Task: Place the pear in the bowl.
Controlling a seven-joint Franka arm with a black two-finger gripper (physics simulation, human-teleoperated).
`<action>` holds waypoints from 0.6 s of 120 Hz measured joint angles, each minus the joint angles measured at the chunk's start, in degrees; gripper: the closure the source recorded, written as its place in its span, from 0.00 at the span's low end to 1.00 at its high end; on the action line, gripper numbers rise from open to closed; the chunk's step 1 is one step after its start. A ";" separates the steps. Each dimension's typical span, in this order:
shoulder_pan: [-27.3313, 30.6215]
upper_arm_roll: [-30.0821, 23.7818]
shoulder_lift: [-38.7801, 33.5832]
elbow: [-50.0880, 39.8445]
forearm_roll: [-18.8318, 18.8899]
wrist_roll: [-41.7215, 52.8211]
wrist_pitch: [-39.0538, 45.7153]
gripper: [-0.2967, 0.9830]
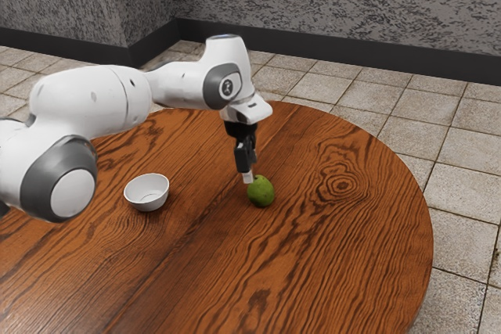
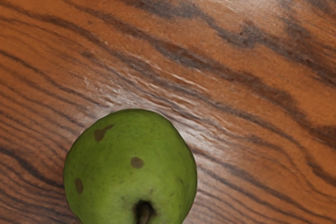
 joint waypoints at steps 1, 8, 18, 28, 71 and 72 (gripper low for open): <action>0.00 0.00 0.05 -0.19 -0.04 0.07 0.14 0.23; -0.12 -0.05 0.63 -0.91 -0.28 0.52 1.04 0.23; -0.38 -0.14 1.86 -0.86 -1.03 0.98 2.40 0.23; -0.40 -0.10 3.15 -0.61 -1.80 1.39 3.89 0.23; -1.08 0.16 6.85 -0.31 -2.27 2.74 10.79 0.29; -1.13 0.16 6.86 -0.31 -2.27 2.76 10.86 0.30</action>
